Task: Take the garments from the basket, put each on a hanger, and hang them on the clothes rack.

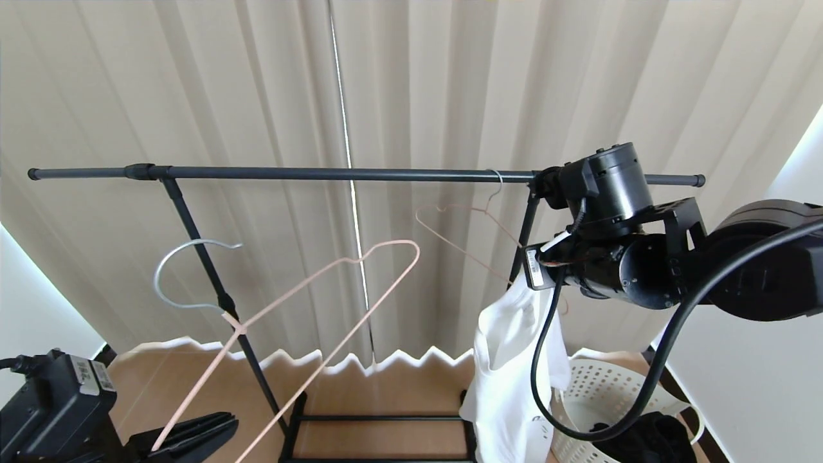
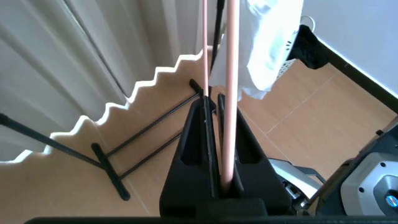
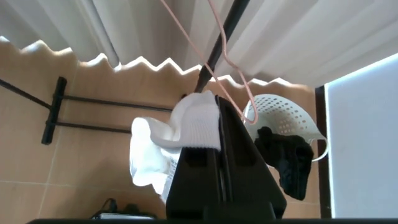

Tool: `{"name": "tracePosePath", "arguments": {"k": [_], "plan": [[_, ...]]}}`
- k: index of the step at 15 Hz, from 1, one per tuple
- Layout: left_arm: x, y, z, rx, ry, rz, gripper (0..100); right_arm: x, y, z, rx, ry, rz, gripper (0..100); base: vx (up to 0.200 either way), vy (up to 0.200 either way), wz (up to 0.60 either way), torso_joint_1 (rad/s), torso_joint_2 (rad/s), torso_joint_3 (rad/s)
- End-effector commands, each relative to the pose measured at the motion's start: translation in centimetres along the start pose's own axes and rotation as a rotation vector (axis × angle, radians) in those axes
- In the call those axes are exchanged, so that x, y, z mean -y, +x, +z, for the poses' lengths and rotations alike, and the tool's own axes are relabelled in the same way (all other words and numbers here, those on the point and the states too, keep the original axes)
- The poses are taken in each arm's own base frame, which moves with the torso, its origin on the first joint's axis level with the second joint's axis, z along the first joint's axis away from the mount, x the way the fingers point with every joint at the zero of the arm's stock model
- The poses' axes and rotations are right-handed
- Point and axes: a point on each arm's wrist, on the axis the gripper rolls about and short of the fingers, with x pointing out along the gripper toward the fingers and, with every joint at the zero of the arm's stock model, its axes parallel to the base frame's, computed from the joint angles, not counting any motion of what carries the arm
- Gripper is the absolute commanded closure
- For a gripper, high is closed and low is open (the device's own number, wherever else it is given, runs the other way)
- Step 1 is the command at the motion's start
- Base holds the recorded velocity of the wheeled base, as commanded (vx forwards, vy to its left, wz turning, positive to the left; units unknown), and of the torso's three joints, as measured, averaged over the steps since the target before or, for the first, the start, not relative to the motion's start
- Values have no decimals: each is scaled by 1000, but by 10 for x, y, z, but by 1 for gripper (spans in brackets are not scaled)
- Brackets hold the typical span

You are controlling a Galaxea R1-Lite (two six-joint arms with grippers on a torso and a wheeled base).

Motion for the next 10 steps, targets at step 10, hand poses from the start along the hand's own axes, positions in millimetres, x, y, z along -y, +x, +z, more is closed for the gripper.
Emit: {"name": "tracePosePath", "arguments": {"k": [10], "plan": [[23,21,-12,-123,88,-220,100,-43,29,-19,94,-74,-94,100,0,0,0,0,0,0]]}}
